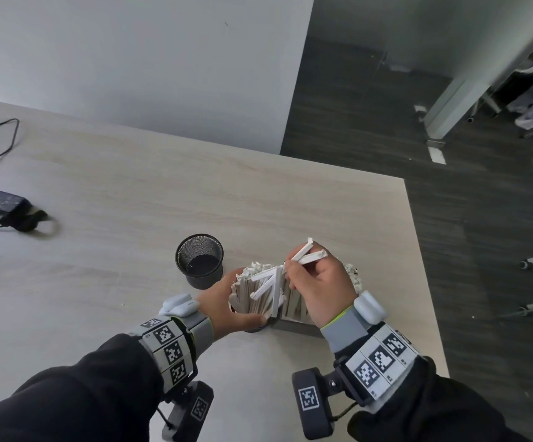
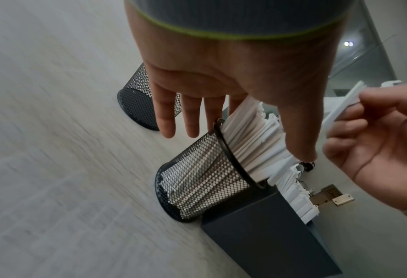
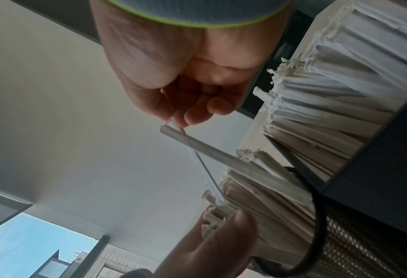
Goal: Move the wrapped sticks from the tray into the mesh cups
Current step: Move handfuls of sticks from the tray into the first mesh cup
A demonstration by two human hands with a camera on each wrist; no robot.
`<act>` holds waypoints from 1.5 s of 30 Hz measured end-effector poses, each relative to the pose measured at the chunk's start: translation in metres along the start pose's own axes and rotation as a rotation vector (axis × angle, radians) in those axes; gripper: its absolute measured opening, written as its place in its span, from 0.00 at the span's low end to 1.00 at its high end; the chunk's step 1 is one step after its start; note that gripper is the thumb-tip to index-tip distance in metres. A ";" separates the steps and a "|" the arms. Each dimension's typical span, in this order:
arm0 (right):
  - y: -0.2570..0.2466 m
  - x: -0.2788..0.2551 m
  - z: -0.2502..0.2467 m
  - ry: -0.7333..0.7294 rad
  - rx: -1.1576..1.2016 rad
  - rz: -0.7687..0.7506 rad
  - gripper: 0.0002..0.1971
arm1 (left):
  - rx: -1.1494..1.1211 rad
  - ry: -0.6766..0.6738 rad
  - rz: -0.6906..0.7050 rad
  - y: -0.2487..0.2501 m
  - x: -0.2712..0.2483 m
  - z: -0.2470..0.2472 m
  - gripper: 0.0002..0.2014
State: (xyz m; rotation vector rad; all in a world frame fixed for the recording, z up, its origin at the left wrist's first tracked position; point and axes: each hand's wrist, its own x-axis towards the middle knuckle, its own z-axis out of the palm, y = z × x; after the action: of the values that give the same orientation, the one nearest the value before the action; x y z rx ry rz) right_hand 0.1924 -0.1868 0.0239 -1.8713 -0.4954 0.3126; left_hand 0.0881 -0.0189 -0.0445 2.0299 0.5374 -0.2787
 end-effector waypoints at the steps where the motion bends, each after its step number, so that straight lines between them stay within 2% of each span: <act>1: -0.001 0.001 0.001 0.004 0.007 -0.001 0.07 | 0.006 0.009 0.000 -0.001 0.001 0.001 0.51; 6: -0.001 -0.001 0.002 -0.018 0.018 0.015 0.07 | 0.023 0.030 -0.006 -0.003 0.003 0.003 0.47; 14: 0.022 -0.008 0.005 -0.176 -0.281 0.097 0.04 | 0.053 0.046 0.027 -0.005 0.000 0.001 0.45; 17: 0.018 -0.006 0.011 -0.168 -0.333 0.090 0.04 | 0.035 0.047 0.042 -0.009 -0.003 0.002 0.43; 21: 0.011 0.002 0.014 -0.069 -0.225 0.061 0.06 | 0.021 0.028 0.058 -0.015 -0.006 0.002 0.44; 34: 0.000 0.004 0.016 -0.085 -0.025 0.031 0.04 | 0.018 0.018 0.026 -0.010 -0.002 0.008 0.46; 39: 0.013 -0.003 0.007 -0.087 -0.108 0.019 0.06 | -0.007 0.058 0.005 -0.008 -0.002 0.009 0.40; 44: 0.028 -0.011 0.001 -0.199 -0.331 0.105 0.04 | 0.017 0.061 -0.002 -0.005 -0.001 0.010 0.41; 45: 0.029 -0.011 0.004 -0.225 -0.378 0.116 0.06 | 0.031 0.059 -0.004 -0.006 0.000 0.010 0.41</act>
State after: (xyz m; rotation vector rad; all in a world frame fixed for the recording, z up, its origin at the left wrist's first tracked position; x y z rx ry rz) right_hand 0.1868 -0.1972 -0.0046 -2.2497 -0.6333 0.5409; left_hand 0.0856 -0.0247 -0.0540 2.0724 0.5765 -0.2311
